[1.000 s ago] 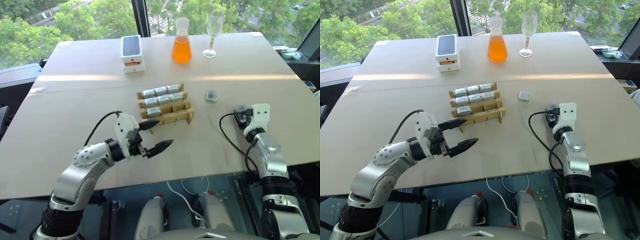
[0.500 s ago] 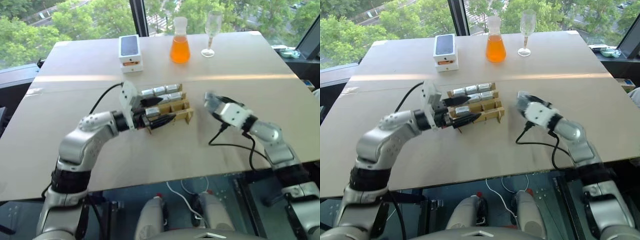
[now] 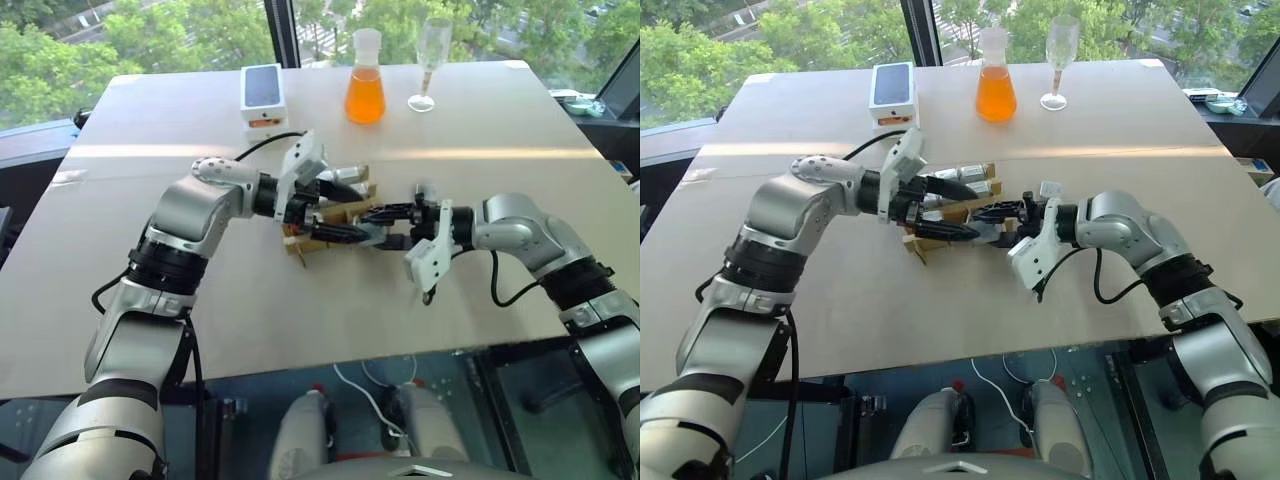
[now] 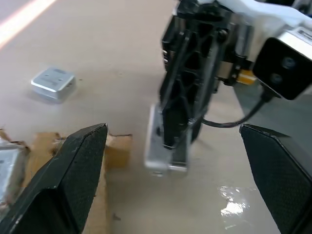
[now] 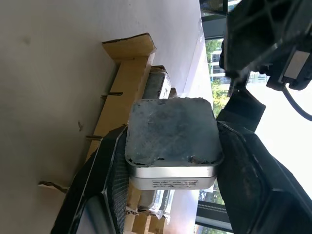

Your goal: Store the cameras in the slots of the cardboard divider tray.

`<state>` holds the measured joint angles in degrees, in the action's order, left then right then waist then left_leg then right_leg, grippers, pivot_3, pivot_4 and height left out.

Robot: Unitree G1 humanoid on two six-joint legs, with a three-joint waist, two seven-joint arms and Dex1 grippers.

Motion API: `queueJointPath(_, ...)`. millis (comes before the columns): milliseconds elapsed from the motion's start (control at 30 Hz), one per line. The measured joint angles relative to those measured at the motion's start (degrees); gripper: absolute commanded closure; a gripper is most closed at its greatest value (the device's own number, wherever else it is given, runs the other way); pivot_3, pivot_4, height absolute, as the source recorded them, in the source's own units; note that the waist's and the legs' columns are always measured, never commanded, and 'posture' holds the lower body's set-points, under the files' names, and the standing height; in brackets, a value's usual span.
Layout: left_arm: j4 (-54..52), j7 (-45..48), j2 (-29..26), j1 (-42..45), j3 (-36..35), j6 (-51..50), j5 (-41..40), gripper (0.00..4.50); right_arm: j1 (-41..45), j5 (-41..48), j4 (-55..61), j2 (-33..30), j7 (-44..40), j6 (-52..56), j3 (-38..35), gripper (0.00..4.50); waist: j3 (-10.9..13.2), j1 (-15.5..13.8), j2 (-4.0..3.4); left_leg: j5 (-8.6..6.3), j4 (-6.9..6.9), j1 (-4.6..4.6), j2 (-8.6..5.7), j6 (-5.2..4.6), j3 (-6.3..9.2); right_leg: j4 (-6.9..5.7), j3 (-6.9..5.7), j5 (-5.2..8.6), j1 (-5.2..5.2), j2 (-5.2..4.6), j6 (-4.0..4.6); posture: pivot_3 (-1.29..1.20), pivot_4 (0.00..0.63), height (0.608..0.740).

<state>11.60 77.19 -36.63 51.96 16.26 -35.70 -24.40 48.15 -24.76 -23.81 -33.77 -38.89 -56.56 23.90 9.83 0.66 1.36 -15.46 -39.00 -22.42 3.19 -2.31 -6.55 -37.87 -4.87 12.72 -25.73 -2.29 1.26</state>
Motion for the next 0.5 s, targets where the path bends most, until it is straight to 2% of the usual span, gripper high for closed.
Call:
queueJointPath(133,2.36,1.27,0.89,1.22,0.67,0.73,2.88,0.00,-0.06,-1.01,0.01,0.11,1.11,-0.87,0.01,2.55,0.01,-0.01,0.00,0.00,-0.14,-0.02,0.00,0.00,0.01,-0.07,-0.01,0.00,0.00,-0.01,-0.01,0.00,0.150,0.740)
queueJointPath(167,3.16,1.31,1.18,1.69,0.75,1.18,3.28,0.53,-0.07,-1.06,0.05,0.25,1.30,-1.18,0.11,2.55,0.01,-0.01,0.00,0.00,-0.16,-0.02,0.00,0.00,0.01,-0.09,-0.01,0.01,0.00,-0.01,-0.02,0.00,0.150,0.740)
queueJointPath(233,3.94,1.45,1.57,2.03,0.76,1.60,4.11,0.63,-0.14,-1.07,0.10,0.35,1.38,-1.25,0.37,2.55,0.01,0.01,0.00,0.00,-0.17,-0.02,0.00,0.00,0.00,-0.09,0.01,0.00,0.00,-0.01,-0.01,0.00,0.150,0.740)
queueJointPath(267,4.49,1.94,1.94,2.13,0.77,1.83,4.40,0.96,-0.33,-1.08,0.17,0.37,1.39,-1.24,0.39,2.55,0.01,0.00,0.00,0.00,-0.17,-0.02,0.00,0.00,-0.01,-0.09,0.01,0.00,0.00,-0.01,-0.01,0.00,0.150,0.740)
queueJointPath(300,5.04,2.45,2.50,2.16,0.80,2.13,4.64,1.62,-0.48,-1.08,0.19,0.46,1.39,-1.24,0.52,2.55,0.01,0.01,0.00,0.00,-0.17,-0.03,0.01,0.00,0.00,-0.09,0.01,-0.01,0.00,-0.02,0.00,0.00,0.150,0.740)
queueJointPath(333,5.04,2.46,2.51,2.16,0.80,2.14,4.64,1.72,-0.48,-1.09,0.19,0.46,1.39,-1.24,0.53,2.55,0.01,0.01,0.00,0.00,-0.17,-0.03,0.01,0.00,-0.01,-0.09,0.01,-0.01,0.00,-0.02,0.00,0.00,0.150,0.740)
queueJointPath(467,5.10,4.68,2.78,2.29,1.05,2.38,5.10,3.64,-0.49,-1.18,0.23,0.49,1.40,-1.19,0.58,2.55,0.01,0.02,0.00,0.00,-0.18,-0.02,0.01,0.00,-0.01,-0.10,0.01,-0.01,0.00,-0.02,0.01,0.00,0.150,0.740)
queueJointPath(500,5.10,4.99,2.78,2.29,1.06,2.43,5.19,3.75,-0.53,-1.14,0.23,0.52,1.38,-1.17,0.61,2.05,0.01,0.01,0.00,0.00,-0.18,-0.03,0.01,0.00,0.00,-0.10,0.01,-0.01,0.00,-0.02,0.01,0.00,0.150,0.740)
